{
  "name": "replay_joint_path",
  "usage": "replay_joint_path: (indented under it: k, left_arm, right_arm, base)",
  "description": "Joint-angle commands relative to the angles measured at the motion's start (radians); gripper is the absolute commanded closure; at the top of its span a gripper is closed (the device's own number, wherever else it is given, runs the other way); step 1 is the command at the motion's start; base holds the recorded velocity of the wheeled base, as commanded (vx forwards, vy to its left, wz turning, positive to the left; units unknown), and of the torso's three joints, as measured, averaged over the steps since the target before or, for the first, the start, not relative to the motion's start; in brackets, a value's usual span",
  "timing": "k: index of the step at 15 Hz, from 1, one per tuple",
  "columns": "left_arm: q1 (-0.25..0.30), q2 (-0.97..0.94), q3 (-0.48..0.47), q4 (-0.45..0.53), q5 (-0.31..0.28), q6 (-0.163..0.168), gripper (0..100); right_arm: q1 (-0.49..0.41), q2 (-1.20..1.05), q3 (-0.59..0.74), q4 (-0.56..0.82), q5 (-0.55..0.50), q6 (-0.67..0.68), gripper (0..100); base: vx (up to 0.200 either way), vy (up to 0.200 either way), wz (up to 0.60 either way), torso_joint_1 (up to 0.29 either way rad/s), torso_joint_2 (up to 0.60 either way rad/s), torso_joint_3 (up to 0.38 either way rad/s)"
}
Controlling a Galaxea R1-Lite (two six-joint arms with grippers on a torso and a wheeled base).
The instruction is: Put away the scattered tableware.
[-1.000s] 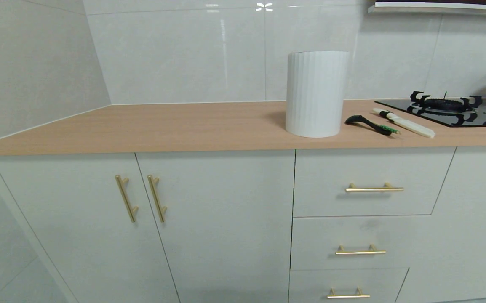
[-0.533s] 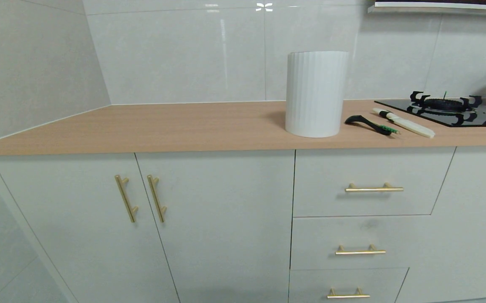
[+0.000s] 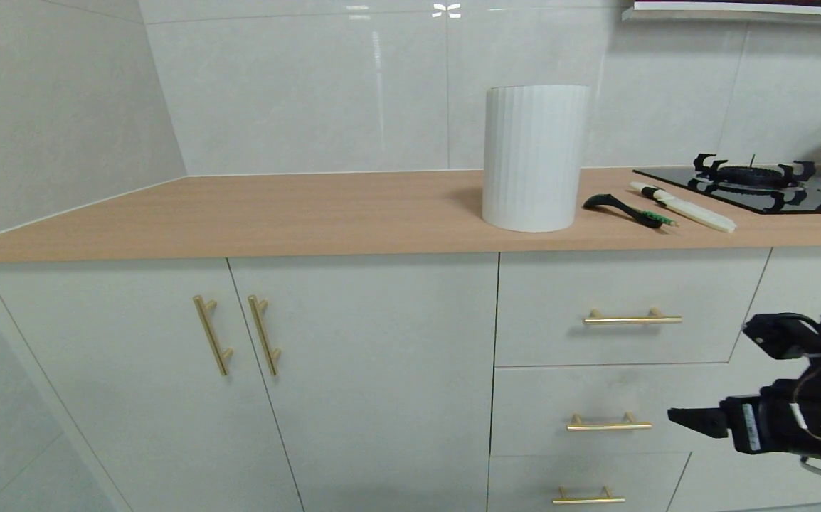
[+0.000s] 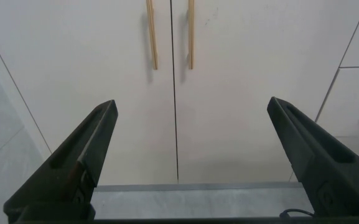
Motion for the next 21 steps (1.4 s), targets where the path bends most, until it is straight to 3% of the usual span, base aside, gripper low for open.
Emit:
replay_joint_path:
  k: [1, 4, 6, 9, 21]
  left_arm:
    - [0.000, 0.000, 0.000, 0.000, -0.001, 0.000, 0]
    - [0.002, 0.000, 0.000, 0.000, 0.001, 0.000, 0]
    - [0.000, 0.000, 0.000, 0.000, -0.001, 0.000, 0]
    - [0.000, 0.000, 0.000, 0.000, -0.001, 0.000, 0]
    - [0.000, 0.000, 0.000, 0.000, -0.001, 0.000, 0]
  right_arm:
    - [0.003, 0.401, -0.113, -0.156, -0.018, -0.001, 0]
    - [0.003, 0.562, -0.100, -0.314, -0.042, 0.005, 0]
    - [0.003, 0.679, -0.067, -0.534, -0.107, 0.013, 0]
    - [0.005, 0.757, -0.011, -0.751, -0.128, 0.025, 0]
    - [0.005, 0.854, -0.083, -0.798, -0.203, 0.022, 0]
  base:
    - [0.000, 0.000, 0.00, 0.000, 0.00, 0.000]
    - [0.000, 0.000, 0.00, 0.000, 0.00, 0.000]
    - [0.000, 0.000, 0.00, 0.000, 0.00, 0.000]
    - [0.000, 0.000, 0.00, 0.000, 0.00, 0.000]
    - [0.000, 0.000, 0.00, 0.000, 0.00, 0.000]
